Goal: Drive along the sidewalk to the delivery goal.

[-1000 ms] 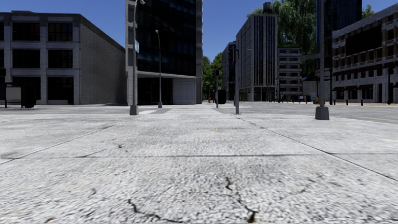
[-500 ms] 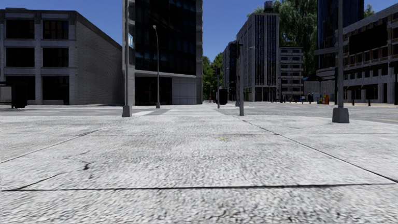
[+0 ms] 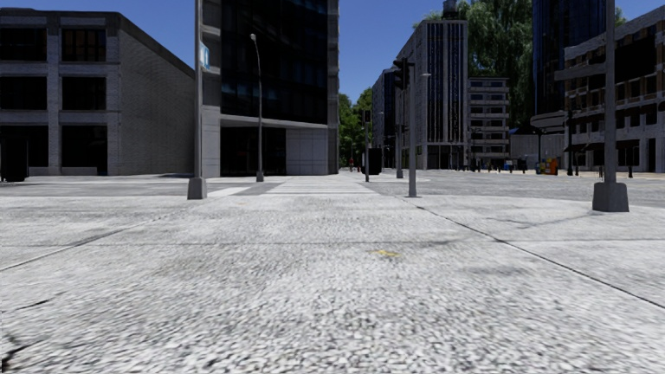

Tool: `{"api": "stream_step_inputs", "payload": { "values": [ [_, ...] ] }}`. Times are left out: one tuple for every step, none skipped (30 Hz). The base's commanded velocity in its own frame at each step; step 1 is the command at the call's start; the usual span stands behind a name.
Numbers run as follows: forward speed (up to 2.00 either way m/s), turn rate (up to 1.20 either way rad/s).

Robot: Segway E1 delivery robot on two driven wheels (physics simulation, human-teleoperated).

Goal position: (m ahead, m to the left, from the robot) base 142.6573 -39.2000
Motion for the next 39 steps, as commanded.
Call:
{"api": "stream_step_inputs", "payload": {
  "values": [
    [2.00, 0.00],
    [2.00, 0.00],
    [2.00, 0.00],
    [2.00, 0.00],
    [2.00, 0.00],
    [2.00, 0.00],
    [2.00, 0.00],
    [2.00, 0.00],
    [2.00, 0.00],
    [2.00, 0.00],
    [2.00, 0.00],
    [2.00, 0.00],
    [2.00, 0.00],
    [2.00, 0.00],
    [2.00, 0.00],
    [2.00, 0.00],
    [2.00, 0.00],
    [2.00, 0.00],
    [2.00, 0.00],
    [2.00, 0.00],
    [2.00, 0.00],
    [2.00, 0.00],
    [2.00, 0.00],
    [2.00, 0.00],
    [2.00, 0.00],
    [2.00, 0.00],
    [2.00, 0.00],
    [2.00, 0.00],
    [2.00, 0.00],
    [2.00, 0.00],
    [2.00, 0.00],
    [2.00, 0.00],
    [2.00, 0.00],
    [2.00, 0.00],
    [2.00, 0.00],
    [2.00, 0.00],
    [2.00, 0.00],
    [2.00, 0.00],
    [2.00, 0.00]
  ]
}}
